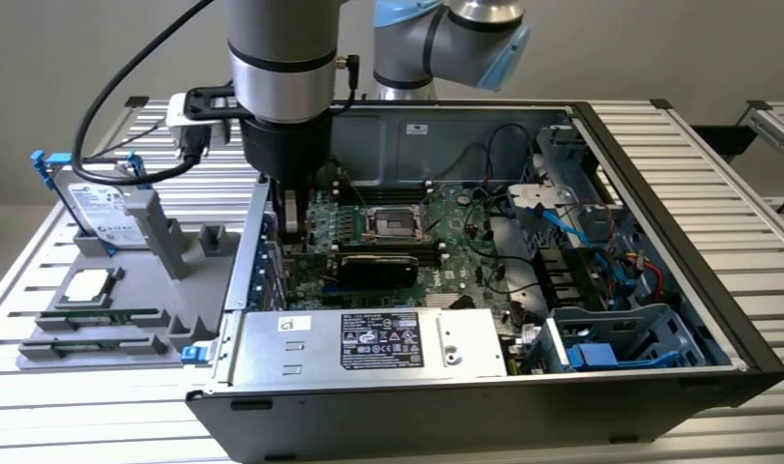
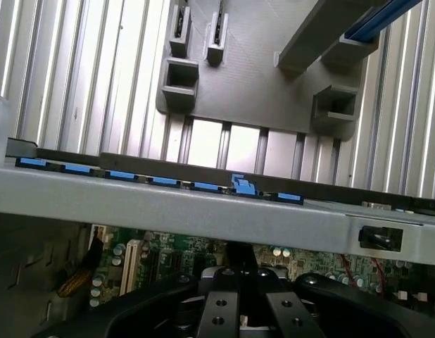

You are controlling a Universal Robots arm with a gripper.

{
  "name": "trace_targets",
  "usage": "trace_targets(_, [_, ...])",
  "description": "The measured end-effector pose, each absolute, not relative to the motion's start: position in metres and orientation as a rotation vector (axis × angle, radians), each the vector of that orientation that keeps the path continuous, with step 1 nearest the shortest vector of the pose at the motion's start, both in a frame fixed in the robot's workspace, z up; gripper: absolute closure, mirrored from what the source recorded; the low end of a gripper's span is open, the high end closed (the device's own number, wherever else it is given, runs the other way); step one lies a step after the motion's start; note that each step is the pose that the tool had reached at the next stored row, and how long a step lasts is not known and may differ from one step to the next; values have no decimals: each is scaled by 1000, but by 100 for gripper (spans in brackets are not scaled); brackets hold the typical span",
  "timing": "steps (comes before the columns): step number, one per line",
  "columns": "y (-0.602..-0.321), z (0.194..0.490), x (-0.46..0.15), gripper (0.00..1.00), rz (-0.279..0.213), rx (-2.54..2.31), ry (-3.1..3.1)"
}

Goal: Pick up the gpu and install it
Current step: 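Insert the gpu into the slot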

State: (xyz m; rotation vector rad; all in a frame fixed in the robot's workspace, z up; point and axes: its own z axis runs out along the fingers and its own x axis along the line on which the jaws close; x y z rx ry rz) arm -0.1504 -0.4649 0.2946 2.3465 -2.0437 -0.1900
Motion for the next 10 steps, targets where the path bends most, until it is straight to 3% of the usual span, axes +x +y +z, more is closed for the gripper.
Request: trace_targets(10, [-467, 295, -150, 89, -201, 2328, -2055])
